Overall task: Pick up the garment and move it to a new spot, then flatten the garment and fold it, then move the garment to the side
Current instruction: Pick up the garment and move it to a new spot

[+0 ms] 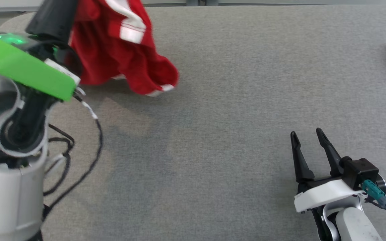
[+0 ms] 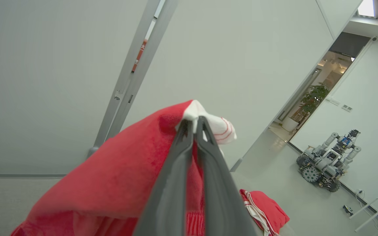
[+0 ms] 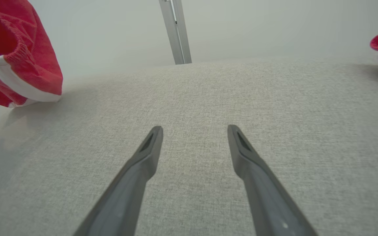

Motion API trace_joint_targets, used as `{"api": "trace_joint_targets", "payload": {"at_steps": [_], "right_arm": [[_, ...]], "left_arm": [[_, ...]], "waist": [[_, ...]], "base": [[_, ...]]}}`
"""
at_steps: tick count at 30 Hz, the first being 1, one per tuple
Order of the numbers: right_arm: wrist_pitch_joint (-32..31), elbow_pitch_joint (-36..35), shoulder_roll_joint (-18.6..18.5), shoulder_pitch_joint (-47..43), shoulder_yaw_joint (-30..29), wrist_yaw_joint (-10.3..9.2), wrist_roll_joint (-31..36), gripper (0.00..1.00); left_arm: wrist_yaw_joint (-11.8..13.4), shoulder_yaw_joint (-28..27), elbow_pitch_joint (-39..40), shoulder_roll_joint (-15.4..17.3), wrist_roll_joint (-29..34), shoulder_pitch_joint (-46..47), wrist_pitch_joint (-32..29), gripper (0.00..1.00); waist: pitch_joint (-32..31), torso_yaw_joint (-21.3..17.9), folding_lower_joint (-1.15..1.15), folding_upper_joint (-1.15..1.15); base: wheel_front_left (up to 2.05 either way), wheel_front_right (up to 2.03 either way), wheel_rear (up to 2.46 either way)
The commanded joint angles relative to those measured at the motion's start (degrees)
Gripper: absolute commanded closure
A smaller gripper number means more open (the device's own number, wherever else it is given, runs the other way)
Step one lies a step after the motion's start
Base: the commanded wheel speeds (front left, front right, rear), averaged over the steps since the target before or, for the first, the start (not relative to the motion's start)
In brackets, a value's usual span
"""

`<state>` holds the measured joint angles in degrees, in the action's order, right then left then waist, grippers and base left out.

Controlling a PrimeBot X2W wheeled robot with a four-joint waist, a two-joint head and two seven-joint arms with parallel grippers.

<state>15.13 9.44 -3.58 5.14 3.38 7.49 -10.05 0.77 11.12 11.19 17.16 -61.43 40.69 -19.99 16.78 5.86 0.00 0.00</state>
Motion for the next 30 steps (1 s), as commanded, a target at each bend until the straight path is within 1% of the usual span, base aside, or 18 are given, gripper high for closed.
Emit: {"api": "trace_joint_targets", "payload": {"at_steps": [1,3,7,10,12,14,16,18,19,21,22,23,24,25,26,28,29,30], "right_arm": [[0.01,-0.09,0.25,0.59,-0.52,0.00,-0.44,0.00],[0.01,0.07,0.47,0.52,-0.66,0.00,-0.59,0.00],[0.01,0.21,0.57,0.99,-0.24,0.00,-0.96,0.00],[0.01,0.06,0.62,1.03,-0.17,0.00,-1.98,0.00],[0.01,0.03,0.64,0.98,0.11,0.00,-2.45,0.00],[0.01,0.13,0.64,1.05,0.54,0.00,-2.88,0.00],[0.01,0.49,0.65,1.14,0.89,0.00,-3.14,0.00],[0.01,0.79,0.64,1.05,1.01,0.00,-3.34,0.00],[0.01,1.05,0.64,0.99,1.12,0.00,-3.33,0.00],[0.01,1.44,0.64,0.77,1.34,0.00,-2.41,0.00],[0.01,1.57,0.65,0.61,1.42,0.00,-1.86,0.00],[0.01,1.66,0.67,0.32,1.30,0.00,-1.65,0.00],[0.01,1.71,0.65,0.08,1.06,0.00,-1.42,0.00],[0.01,1.67,0.64,-0.18,0.79,0.00,-0.83,0.00],[0.01,1.63,0.65,-0.39,0.50,0.00,-0.71,0.00],[0.01,1.33,0.66,-0.85,0.00,0.00,0.33,0.00],[0.01,1.13,0.66,-1.16,-0.17,0.00,0.79,0.00],[0.01,0.97,0.65,-1.41,-0.44,0.00,1.21,0.00]], "left_arm": [[1.60,1.12,4.09,-1.62,-1.60,-1.71,-1.08,1.00],[4.07,2.69,8.74,-3.84,-3.13,-3.39,-2.24,1.00],[8.17,5.61,13.88,-8.71,-5.95,-6.19,-3.01,1.00],[9.44,6.36,13.36,-9.67,-4.92,-7.60,-1.75,1.00],[10.22,6.12,10.18,-10.03,-4.89,-8.93,-1.03,1.00],[10.56,4.18,3.04,-7.89,-2.18,-9.37,1.09,1.00],[10.03,3.26,-5.94,-5.55,1.52,-10.19,3.94,1.00],[8.44,3.06,-15.50,-3.51,5.05,-10.73,7.80,1.00],[7.07,3.10,-21.00,-3.13,5.92,-11.36,9.57,1.00],[5.11,2.06,-29.29,-3.20,6.37,-11.94,13.46,1.00],[4.04,2.55,-32.69,-2.60,7.68,-12.13,14.85,1.00],[2.71,3.13,-36.49,-2.39,8.65,-12.02,17.18,0.93],[1.69,3.44,-38.99,-2.63,9.58,-11.74,19.22,0.69],[0.81,3.63,-41.97,-3.43,10.22,-11.57,21.45,0.18],[-0.45,4.76,-44.18,-3.60,11.86,-11.23,23.60,0.00],[-1.77,6.02,-46.95,-4.07,13.70,-10.71,27.18,0.00],[-2.35,7.20,-48.08,-3.94,15.90,-10.64,29.77,0.00],[-2.36,8.01,-48.78,-3.75,17.49,-10.76,31.65,0.00]], "waist": [[-1.62,-4.45,0.00,0.00],[-1.65,-5.88,0.00,0.00],[-1.16,-9.11,0.00,0.00],[-0.91,-11.27,0.00,0.00],[-0.55,-12.53,0.00,0.00],[-0.03,-13.97,0.00,0.00],[0.31,-15.31,0.00,0.00],[0.58,-16.46,0.00,0.00],[0.66,-17.10,0.00,0.00],[0.65,-17.96,0.00,0.00],[0.54,-18.18,0.00,0.00],[0.35,-18.26,0.00,0.00],[0.20,-18.20,0.00,0.00],[-0.09,-18.00,0.00,0.00],[-0.48,-17.72,0.00,0.00],[-1.20,-17.03,0.00,0.00],[-1.73,-16.60,0.00,0.00],[-2.33,-16.25,0.00,0.00]], "base": [[0.00,0.00,0.00],[0.00,0.00,0.00],[0.00,0.00,0.00],[0.00,0.00,0.00],[0.00,0.00,0.00],[0.00,0.00,0.00],[0.00,0.00,0.00],[0.00,0.00,0.00],[0.00,0.00,0.00],[0.00,0.00,0.00],[0.00,0.00,0.00],[0.00,0.00,0.00],[0.00,0.00,0.00],[0.00,0.00,0.00],[0.00,0.00,0.00],[0.00,0.00,0.00],[0.00,0.00,0.00],[0.00,0.00,0.00]]}}
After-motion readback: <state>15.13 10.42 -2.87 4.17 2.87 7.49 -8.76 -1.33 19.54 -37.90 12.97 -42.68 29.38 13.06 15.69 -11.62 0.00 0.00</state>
